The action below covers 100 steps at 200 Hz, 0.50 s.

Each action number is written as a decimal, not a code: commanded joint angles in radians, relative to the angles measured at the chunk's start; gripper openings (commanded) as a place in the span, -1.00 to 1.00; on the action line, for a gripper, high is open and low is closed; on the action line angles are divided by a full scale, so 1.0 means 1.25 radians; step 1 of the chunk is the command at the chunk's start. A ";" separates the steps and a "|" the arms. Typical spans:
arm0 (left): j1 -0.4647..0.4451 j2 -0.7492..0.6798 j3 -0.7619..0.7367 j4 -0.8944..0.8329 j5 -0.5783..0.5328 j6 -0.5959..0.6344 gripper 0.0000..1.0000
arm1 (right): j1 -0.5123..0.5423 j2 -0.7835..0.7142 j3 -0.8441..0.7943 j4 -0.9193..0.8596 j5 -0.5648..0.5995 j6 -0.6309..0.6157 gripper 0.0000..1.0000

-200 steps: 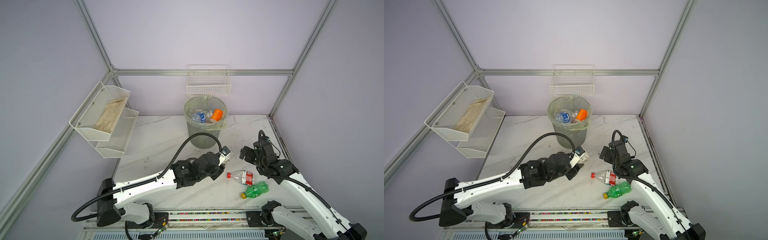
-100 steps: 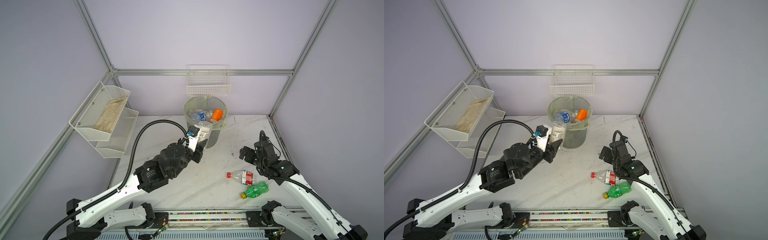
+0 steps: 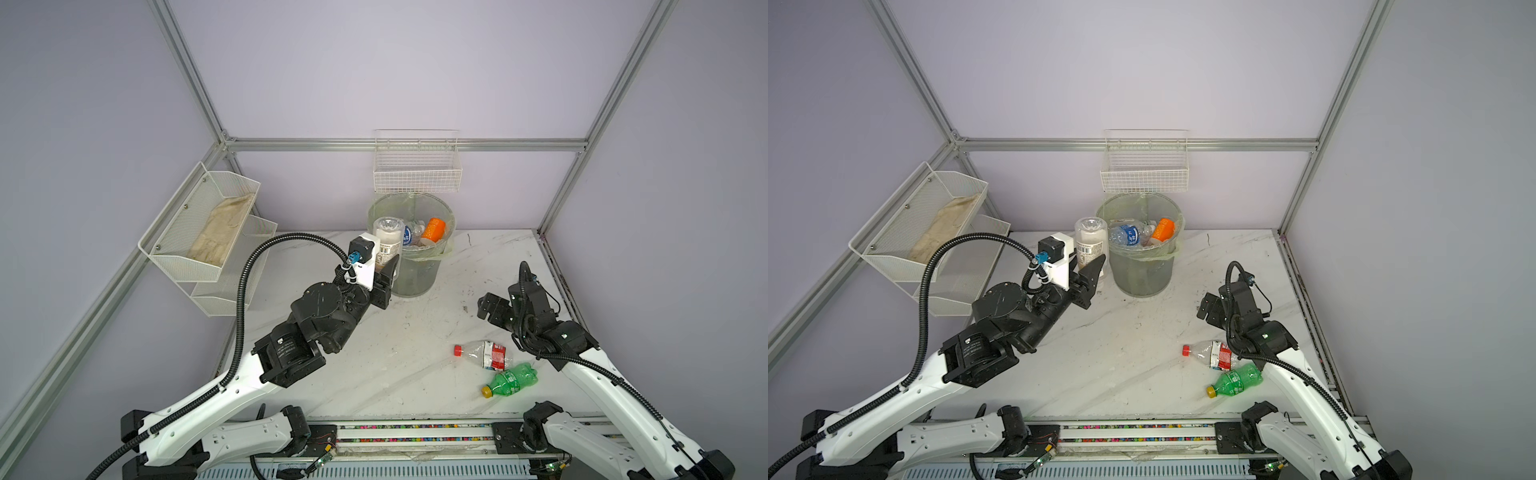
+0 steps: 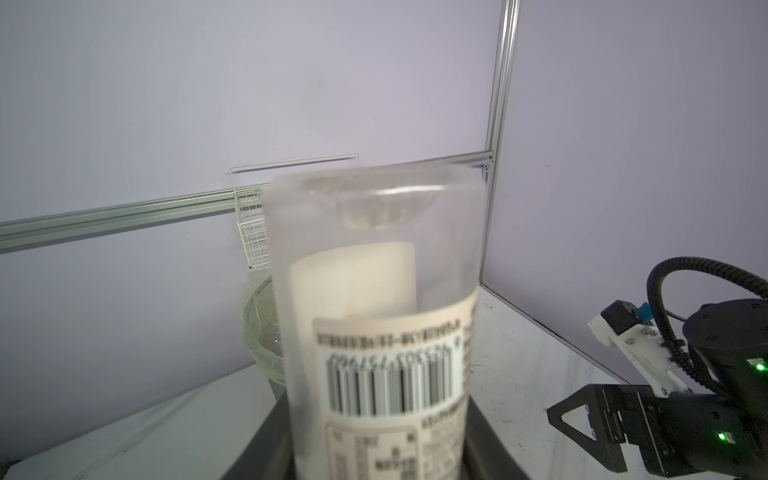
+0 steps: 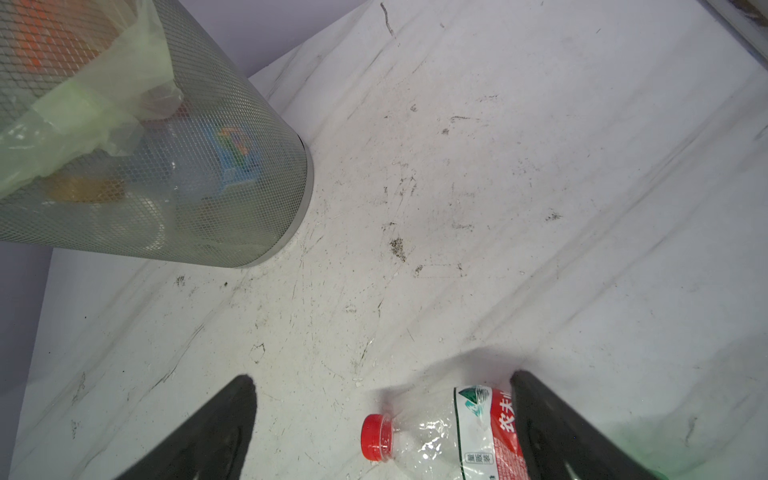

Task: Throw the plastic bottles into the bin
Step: 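Lift the barcode bottle with the left gripper and carry it over the bin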

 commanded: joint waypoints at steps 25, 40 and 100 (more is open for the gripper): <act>0.048 0.059 0.109 0.084 0.066 0.047 -0.41 | -0.003 -0.007 -0.011 0.018 -0.007 0.004 0.95; 0.070 0.089 0.140 0.081 0.087 0.047 -0.41 | -0.003 -0.009 -0.011 0.018 -0.007 0.002 0.95; 0.189 0.241 0.287 0.067 0.225 -0.010 -0.41 | -0.003 -0.003 -0.004 0.018 -0.009 0.001 0.95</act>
